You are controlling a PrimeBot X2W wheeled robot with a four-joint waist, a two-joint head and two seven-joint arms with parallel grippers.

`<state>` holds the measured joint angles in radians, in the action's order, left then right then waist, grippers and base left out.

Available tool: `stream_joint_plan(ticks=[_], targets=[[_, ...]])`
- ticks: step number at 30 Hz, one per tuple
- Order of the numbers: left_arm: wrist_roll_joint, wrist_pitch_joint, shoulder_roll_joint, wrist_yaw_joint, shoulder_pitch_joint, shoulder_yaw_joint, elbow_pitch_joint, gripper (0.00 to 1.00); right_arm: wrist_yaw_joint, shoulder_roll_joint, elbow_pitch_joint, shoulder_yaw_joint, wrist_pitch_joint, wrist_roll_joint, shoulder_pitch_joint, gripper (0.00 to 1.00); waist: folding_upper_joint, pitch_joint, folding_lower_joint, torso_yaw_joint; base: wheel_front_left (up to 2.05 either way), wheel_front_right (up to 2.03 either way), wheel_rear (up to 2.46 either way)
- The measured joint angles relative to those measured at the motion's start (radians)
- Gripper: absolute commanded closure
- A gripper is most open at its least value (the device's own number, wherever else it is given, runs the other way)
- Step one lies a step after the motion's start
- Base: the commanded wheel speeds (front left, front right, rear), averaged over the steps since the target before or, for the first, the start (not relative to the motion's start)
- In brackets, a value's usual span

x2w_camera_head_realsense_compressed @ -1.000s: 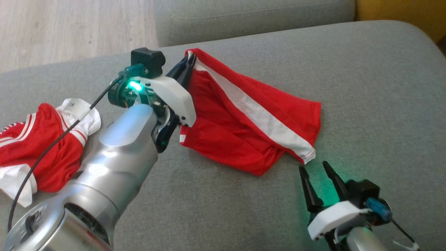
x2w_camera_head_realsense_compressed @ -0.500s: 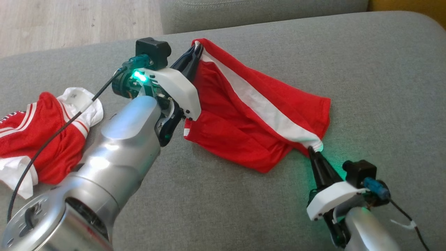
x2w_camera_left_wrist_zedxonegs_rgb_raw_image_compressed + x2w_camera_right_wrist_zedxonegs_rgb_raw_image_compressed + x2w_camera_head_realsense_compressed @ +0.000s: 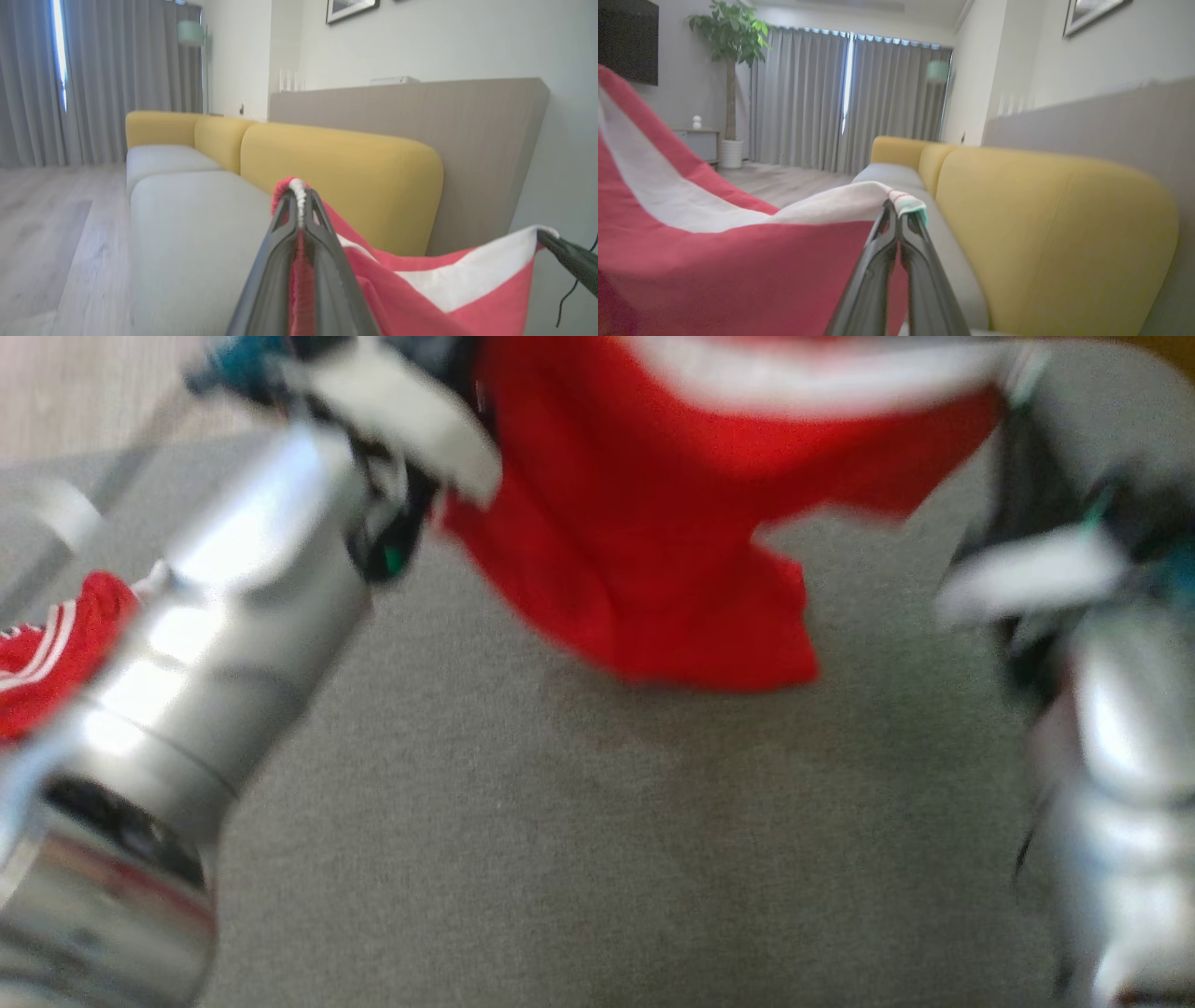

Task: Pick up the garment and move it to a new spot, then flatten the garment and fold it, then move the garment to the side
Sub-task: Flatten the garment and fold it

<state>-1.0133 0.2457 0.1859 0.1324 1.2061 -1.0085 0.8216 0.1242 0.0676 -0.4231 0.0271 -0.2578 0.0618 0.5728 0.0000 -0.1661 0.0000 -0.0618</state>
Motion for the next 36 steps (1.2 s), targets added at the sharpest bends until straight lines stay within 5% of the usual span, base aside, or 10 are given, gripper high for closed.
stream_joint_plan(ticks=[7,13,26,36], targets=[[0.205,0.012,0.032,0.0,0.174,0.26,-0.206,1.0,0.0,0.097,0.059,0.065,-0.002,0.054,0.38,1.0,0.0,-0.099,0.0002,0.019,0.0,0.0,0.0],[0.306,0.012,0.007,0.0,0.081,0.347,-0.348,1.0,0.0,0.119,0.096,0.057,-0.002,0.072,0.423,1.0,0.0,-0.158,0.0002,0.033,0.0,0.0,0.0],[0.414,0.012,0.031,0.0,-0.433,0.326,-0.485,1.0,0.0,0.121,0.134,0.064,-0.002,-0.003,-0.012,1.0,0.0,-0.143,-0.0001,0.024,0.0,0.0,0.0],[0.535,0.011,0.054,0.0,-0.963,0.314,-0.583,1.0,0.0,0.099,0.25,0.114,0.0,-0.082,-0.472,1.0,0.0,0.01,-0.0003,0.012,0.0,0.0,0.0]])
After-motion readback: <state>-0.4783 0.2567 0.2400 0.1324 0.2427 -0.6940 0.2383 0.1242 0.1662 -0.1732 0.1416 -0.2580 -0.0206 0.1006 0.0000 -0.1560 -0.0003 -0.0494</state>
